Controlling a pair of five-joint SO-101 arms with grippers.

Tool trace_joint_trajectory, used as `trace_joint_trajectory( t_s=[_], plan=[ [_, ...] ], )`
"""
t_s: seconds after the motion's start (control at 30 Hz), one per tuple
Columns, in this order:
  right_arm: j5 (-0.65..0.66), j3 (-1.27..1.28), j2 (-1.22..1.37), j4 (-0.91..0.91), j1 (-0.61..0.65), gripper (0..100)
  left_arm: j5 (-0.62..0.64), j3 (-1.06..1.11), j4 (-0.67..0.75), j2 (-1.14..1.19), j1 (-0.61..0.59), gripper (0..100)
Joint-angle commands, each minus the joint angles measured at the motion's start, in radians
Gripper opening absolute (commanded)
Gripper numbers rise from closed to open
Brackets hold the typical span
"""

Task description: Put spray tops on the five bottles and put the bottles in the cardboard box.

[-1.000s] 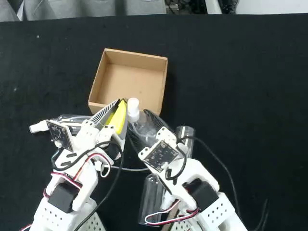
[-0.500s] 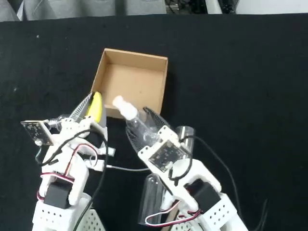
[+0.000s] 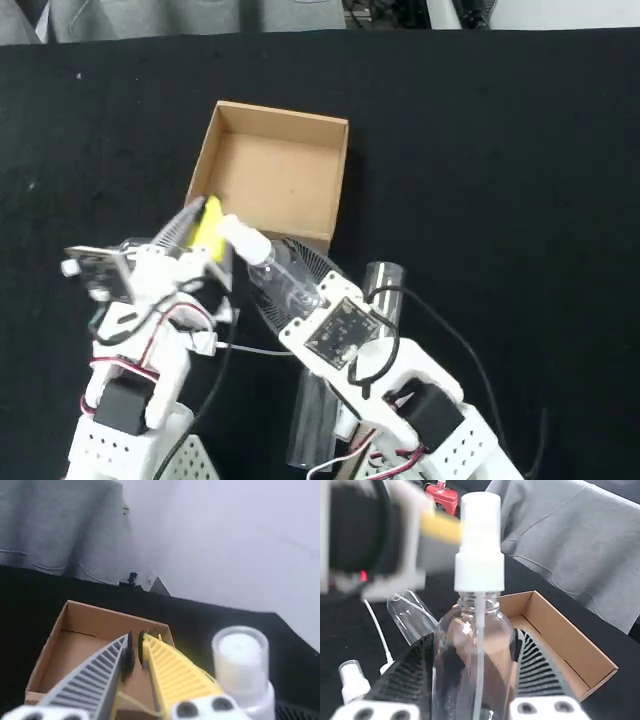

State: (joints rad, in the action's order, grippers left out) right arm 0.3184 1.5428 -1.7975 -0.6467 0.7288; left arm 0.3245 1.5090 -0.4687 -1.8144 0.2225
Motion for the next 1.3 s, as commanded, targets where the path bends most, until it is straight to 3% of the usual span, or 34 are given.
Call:
trace_joint_trajectory(
  t_s=[0.0,0.27,0.5,0.87,1.0,1.27],
  plan=[
    [0.018,-0.090,-0.104,-0.041,0.023,6.4,-0.083,-0.054,-0.049,-0.012,0.111,4],
    [0.081,-0.084,-0.094,-0.063,0.023,6.6,-0.114,-0.105,-0.058,-0.012,0.133,3],
    [0.083,-0.065,-0.097,-0.060,0.023,6.7,-0.115,-0.205,-0.238,-0.012,0.232,3],
    [0.083,-0.062,-0.094,-0.057,0.023,6.5,-0.176,-0.203,-0.249,-0.012,0.239,3],
    [0.083,-0.062,-0.102,-0.060,0.017,6.4,-0.175,-0.203,-0.242,-0.012,0.223,3],
    [0.074,-0.062,-0.102,-0.060,0.008,6.4,-0.175,-0.213,-0.238,-0.012,0.071,3]
  ],
)
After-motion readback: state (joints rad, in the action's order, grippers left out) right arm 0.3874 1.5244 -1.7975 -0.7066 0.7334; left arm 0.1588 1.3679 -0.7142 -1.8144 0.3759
